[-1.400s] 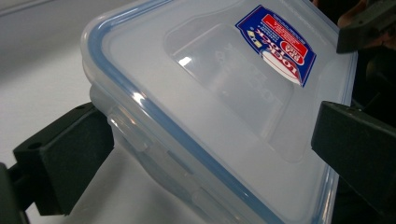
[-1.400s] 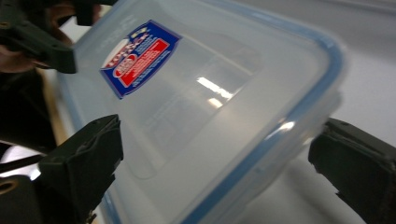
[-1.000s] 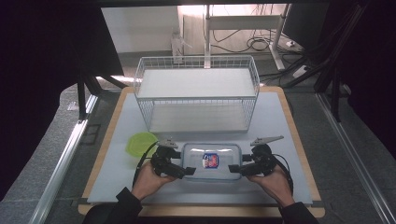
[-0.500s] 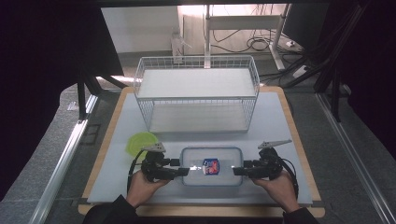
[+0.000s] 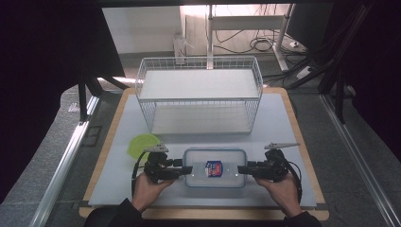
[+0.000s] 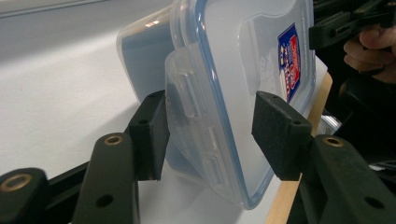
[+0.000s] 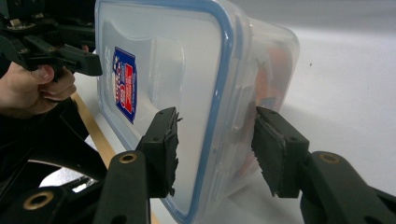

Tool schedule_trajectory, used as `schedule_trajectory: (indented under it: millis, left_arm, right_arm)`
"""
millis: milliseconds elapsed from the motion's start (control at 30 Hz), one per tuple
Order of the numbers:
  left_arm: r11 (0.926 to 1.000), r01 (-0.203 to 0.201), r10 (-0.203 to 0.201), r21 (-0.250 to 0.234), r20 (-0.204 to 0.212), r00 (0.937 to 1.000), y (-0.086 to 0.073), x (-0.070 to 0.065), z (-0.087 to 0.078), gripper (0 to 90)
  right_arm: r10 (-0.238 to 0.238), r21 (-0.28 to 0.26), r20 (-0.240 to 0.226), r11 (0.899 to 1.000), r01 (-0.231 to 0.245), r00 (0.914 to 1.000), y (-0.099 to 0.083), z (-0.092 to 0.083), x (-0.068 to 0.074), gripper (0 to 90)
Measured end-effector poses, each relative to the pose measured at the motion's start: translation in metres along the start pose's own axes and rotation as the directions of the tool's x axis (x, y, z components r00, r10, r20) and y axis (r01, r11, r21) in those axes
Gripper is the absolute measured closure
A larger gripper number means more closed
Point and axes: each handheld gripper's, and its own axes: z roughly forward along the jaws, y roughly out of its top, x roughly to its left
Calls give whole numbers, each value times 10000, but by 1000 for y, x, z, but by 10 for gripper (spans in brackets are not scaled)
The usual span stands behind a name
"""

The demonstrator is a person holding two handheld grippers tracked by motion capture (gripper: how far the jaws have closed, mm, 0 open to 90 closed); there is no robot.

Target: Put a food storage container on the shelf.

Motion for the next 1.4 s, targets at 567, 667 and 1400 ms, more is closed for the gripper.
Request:
schedule_trajectory:
  millis: [567,667,1400]
  left_arm:
    - [9988,-237,236,-421,-40,9997,12,1,-12,498]
    - [9980,-324,318,-549,-120,9994,18,1,-19,498]
    - [9931,-448,419,-1082,-288,9987,71,3,-59,499]
  right_arm:
    - [-566,-890,61,9944,569,9984,13,-7,12,539]
    - [-656,-960,40,9932,656,9978,19,-8,15,540]
    - [-1188,-1427,-65,9829,1167,9929,87,-19,41,546]
